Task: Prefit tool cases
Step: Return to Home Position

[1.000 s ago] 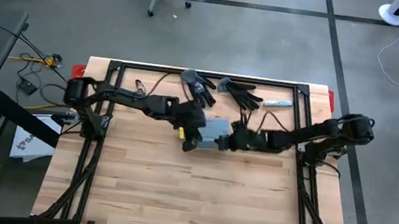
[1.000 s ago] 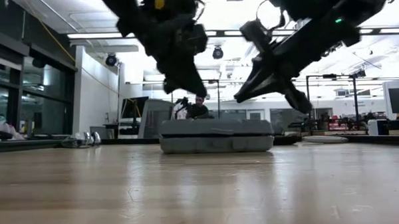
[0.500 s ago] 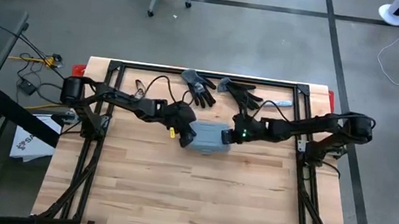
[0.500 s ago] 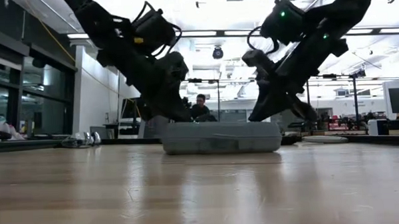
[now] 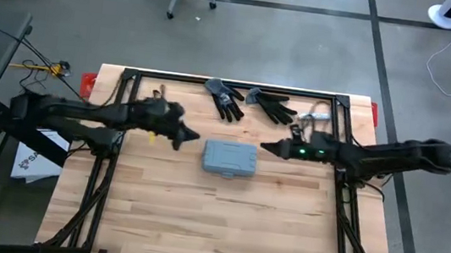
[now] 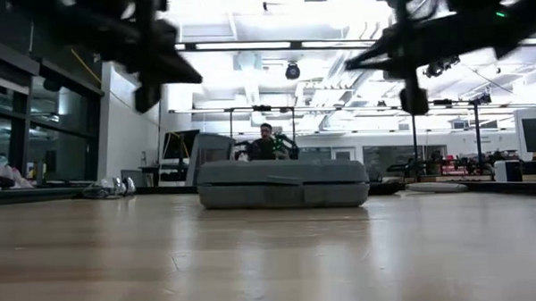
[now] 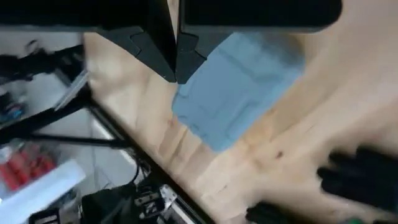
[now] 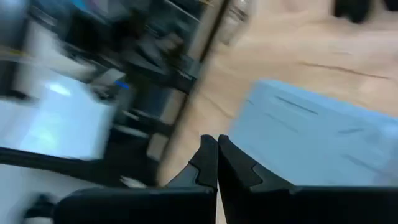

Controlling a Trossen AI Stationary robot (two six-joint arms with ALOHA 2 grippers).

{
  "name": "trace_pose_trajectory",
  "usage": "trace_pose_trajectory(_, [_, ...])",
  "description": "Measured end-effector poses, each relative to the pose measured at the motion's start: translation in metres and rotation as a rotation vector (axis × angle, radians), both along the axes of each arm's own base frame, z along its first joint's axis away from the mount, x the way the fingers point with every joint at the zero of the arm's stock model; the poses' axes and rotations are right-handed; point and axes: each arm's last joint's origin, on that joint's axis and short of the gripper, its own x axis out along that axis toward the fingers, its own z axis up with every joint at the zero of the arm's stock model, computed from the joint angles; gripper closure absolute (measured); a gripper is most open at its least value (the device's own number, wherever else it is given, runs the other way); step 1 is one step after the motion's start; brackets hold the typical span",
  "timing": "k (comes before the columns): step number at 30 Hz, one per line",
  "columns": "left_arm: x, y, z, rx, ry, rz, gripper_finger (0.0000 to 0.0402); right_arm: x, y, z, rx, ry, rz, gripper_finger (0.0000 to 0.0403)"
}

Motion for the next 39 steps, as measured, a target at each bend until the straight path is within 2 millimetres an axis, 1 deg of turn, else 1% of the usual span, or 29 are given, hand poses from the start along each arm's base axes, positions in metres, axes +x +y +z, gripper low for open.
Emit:
trace_pose_trajectory(2, [-0.017,-0.002,-0.007,-0.058,-0.021,0.032,0.0401,-0.015,0.001,-0.008,0.05,-0.094,-0.017,0.0403])
trace_pose_trajectory(4, [-0.033,-0.002,-0.013,-0.115,-0.05,0.072,0.0401,-0.03,0.001,-0.02,0.097,-0.154,-0.027,0.0403])
trace_pose_trajectory(7, [-0.052,-0.004,-0.028,-0.194,-0.073,0.122,0.0401,-0.051,0.004,-0.038,0.167,-0.243,-0.046,0.0403])
trace_pose_trajectory(8, [-0.058,-0.004,-0.034,-0.222,-0.084,0.137,0.0401,-0.057,0.004,-0.043,0.185,-0.265,-0.058,0.0403])
trace_pose_trajectory(9, [-0.063,-0.005,-0.039,-0.248,-0.104,0.15,0.0401,-0.061,0.005,-0.05,0.198,-0.25,-0.075,0.0403])
trace_pose_trajectory(14, [-0.083,-0.009,-0.063,-0.387,-0.219,0.197,0.0401,-0.063,0.007,-0.053,0.187,-0.198,-0.061,0.0403])
trace_pose_trajectory(17, [-0.092,-0.012,-0.08,-0.472,-0.242,0.215,0.0401,-0.063,0.007,-0.053,0.189,-0.194,-0.056,0.0403])
trace_pose_trajectory(19, [-0.095,-0.012,-0.084,-0.489,-0.192,0.233,0.0401,-0.063,0.007,-0.054,0.192,-0.188,-0.048,0.0403])
trace_pose_trajectory(22, [-0.098,-0.013,-0.084,-0.488,-0.191,0.236,0.0401,-0.063,0.008,-0.054,0.198,-0.189,-0.048,0.0403])
trace_pose_trajectory(28, [-0.099,-0.016,-0.073,-0.509,-0.293,0.175,0.0401,-0.063,0.014,-0.053,0.213,-0.195,-0.058,0.0403])
trace_pose_trajectory(31, [-0.1,-0.015,-0.069,-0.515,-0.356,0.265,0.0401,-0.063,0.017,-0.052,0.219,-0.21,-0.059,0.0403])
trace_pose_trajectory(33, [-0.101,-0.015,-0.06,-0.482,-0.473,0.324,0.0401,-0.063,0.019,-0.05,0.211,-0.231,-0.056,0.0403])
trace_pose_trajectory(36, [-0.104,-0.016,-0.049,-0.448,-0.59,0.331,0.0401,-0.064,0.02,-0.048,0.19,-0.247,-0.065,0.0403])
trace_pose_trajectory(39, [-0.107,-0.018,-0.048,-0.48,-0.604,0.316,0.0401,-0.064,0.02,-0.048,0.19,-0.246,-0.065,0.0403])
